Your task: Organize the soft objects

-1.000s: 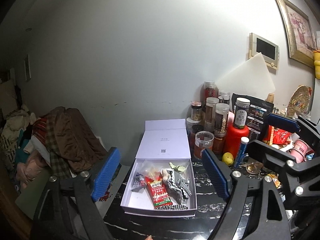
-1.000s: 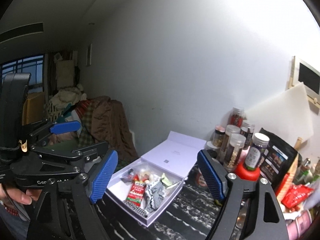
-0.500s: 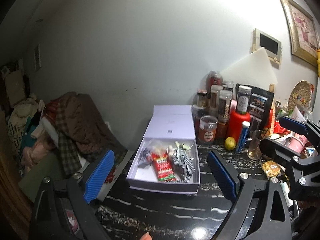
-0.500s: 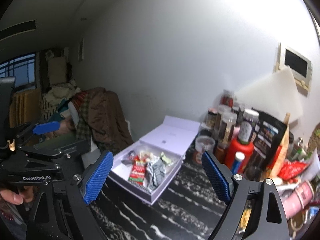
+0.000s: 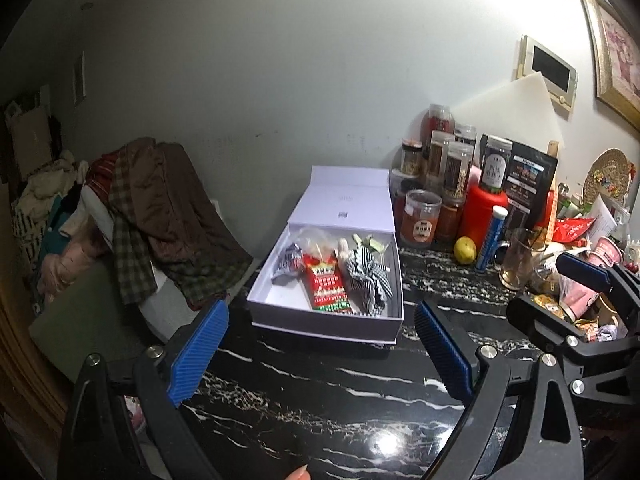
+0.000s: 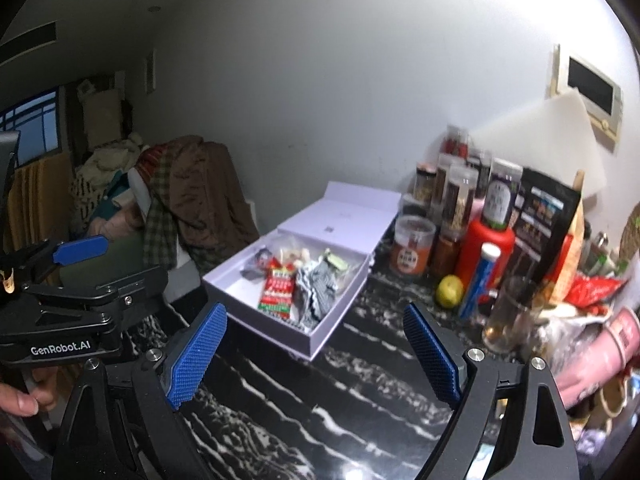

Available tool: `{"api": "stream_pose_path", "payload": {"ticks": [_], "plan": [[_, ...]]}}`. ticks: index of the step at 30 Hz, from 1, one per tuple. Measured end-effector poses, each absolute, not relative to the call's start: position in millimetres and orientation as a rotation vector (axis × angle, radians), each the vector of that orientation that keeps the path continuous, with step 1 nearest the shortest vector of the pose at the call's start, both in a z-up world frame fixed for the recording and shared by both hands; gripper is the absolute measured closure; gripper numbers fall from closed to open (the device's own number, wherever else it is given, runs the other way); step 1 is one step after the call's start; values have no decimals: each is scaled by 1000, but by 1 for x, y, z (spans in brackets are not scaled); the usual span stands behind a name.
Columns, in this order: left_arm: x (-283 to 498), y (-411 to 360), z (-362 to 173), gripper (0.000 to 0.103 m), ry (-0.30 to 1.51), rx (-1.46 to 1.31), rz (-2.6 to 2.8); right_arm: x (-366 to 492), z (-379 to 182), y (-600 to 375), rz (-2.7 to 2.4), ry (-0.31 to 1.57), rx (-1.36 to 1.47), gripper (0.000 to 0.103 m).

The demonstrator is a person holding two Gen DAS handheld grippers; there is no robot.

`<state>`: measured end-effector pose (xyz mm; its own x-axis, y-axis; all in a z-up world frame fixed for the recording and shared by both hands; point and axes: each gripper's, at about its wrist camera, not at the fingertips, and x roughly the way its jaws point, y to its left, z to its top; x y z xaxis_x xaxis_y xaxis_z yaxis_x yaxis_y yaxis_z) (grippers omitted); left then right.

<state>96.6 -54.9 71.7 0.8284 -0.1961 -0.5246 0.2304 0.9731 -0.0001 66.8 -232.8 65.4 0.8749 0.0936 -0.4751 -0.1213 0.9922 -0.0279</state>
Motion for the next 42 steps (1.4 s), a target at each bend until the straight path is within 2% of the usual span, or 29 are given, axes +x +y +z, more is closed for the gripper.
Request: {"api": "stream_pose_path", "payload": {"ticks": [42], "plan": [[100, -79, 50, 7, 625, 85, -253, 74, 49, -251, 77, 564, -19, 12]]}}
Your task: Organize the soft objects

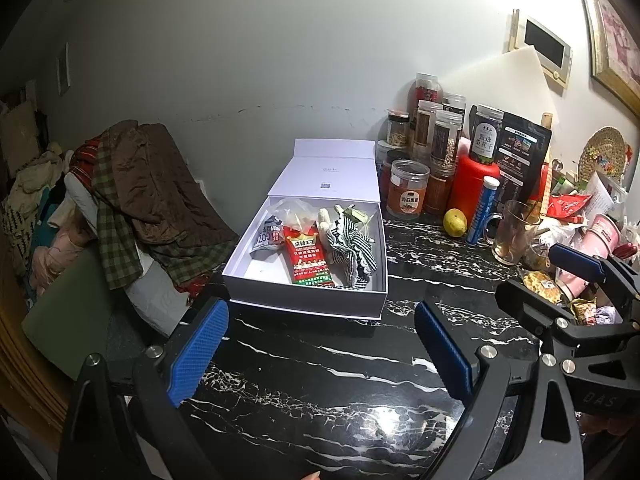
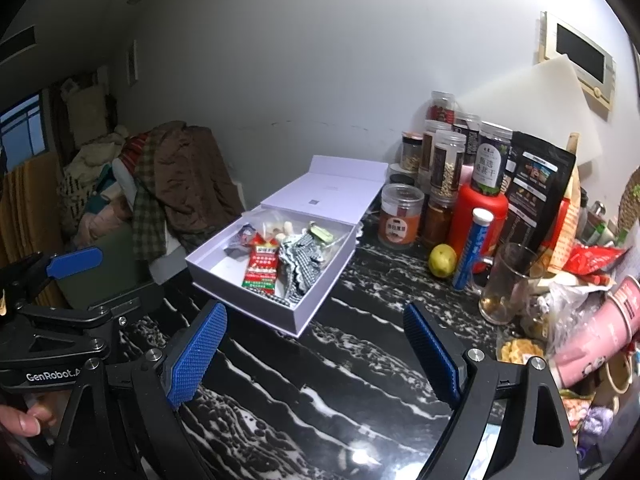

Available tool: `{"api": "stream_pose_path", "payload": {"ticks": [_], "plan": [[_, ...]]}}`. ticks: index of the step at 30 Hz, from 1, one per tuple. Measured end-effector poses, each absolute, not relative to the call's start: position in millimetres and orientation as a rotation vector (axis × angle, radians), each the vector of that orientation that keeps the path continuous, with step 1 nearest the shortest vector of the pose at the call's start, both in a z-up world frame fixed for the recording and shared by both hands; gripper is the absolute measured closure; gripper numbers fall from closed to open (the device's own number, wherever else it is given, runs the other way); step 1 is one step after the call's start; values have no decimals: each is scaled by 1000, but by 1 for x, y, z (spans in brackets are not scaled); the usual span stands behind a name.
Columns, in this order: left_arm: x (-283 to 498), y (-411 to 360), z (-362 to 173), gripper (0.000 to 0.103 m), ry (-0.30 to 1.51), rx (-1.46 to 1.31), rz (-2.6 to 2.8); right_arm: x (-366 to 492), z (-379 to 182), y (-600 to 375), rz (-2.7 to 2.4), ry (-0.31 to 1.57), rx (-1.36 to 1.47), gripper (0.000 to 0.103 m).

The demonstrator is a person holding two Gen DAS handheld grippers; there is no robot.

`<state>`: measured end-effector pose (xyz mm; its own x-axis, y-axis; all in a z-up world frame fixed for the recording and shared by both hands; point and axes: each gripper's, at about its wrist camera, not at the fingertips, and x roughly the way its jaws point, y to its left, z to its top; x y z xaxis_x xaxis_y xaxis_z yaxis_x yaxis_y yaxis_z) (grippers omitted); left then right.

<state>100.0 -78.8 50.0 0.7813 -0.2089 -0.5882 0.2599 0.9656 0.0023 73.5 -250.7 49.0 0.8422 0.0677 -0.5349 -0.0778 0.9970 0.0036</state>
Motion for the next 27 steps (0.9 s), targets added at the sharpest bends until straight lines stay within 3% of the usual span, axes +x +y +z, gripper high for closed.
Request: {"api": "stream_pose_path", "payload": {"ticks": [27], "plan": [[103, -86, 44, 7, 653, 96, -261, 74, 44, -256, 60, 582, -19, 12]]}}
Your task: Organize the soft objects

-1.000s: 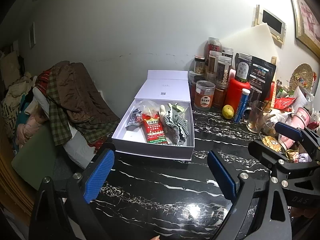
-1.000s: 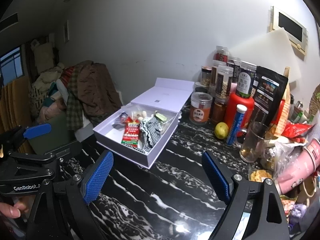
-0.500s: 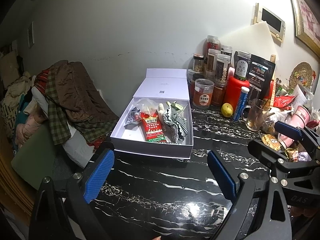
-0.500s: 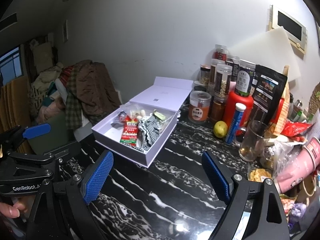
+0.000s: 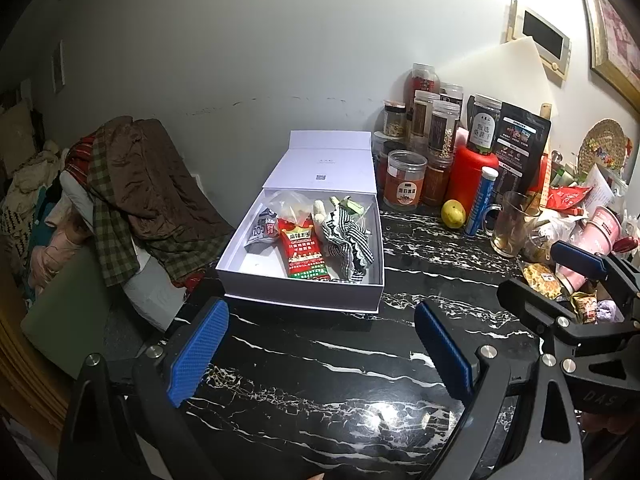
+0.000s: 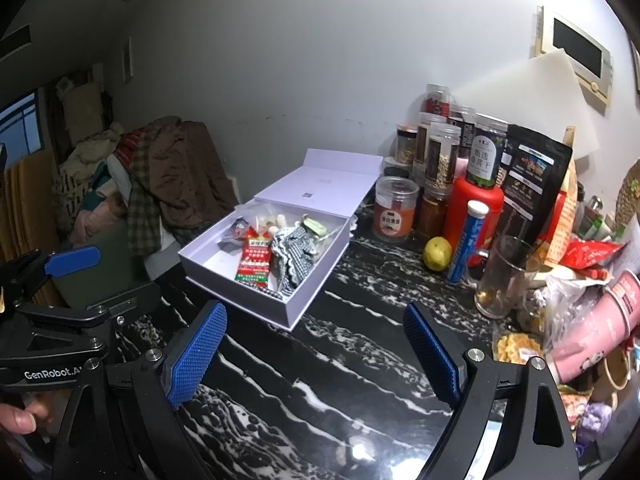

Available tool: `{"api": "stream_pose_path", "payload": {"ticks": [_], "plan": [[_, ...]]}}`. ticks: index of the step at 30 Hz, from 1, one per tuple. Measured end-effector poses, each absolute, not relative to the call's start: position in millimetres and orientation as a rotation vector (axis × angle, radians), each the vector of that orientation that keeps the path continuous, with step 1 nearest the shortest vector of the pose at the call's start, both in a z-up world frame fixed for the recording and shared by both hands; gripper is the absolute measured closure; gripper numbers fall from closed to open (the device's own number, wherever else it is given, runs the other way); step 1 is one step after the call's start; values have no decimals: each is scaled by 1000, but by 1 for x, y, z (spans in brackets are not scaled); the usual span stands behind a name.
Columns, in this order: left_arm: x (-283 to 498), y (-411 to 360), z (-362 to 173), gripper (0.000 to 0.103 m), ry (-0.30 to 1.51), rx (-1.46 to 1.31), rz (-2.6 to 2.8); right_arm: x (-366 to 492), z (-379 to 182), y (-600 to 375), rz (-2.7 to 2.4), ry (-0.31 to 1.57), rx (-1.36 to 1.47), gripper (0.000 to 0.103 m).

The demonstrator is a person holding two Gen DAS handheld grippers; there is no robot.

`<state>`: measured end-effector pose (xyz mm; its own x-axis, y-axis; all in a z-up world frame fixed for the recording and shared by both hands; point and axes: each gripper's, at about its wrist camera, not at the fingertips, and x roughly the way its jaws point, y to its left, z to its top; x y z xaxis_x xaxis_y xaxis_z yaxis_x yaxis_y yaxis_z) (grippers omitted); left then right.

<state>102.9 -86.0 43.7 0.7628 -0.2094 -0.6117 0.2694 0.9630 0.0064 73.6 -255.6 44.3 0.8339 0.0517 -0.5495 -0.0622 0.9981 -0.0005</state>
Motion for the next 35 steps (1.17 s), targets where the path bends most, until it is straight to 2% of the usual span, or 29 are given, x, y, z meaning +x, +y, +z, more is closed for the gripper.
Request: {"api": "stream_pose_path", "payload": {"ticks": [35], "plan": [[109, -98, 35, 7, 676, 118, -268, 74, 38, -276, 25, 603, 14, 12]]}}
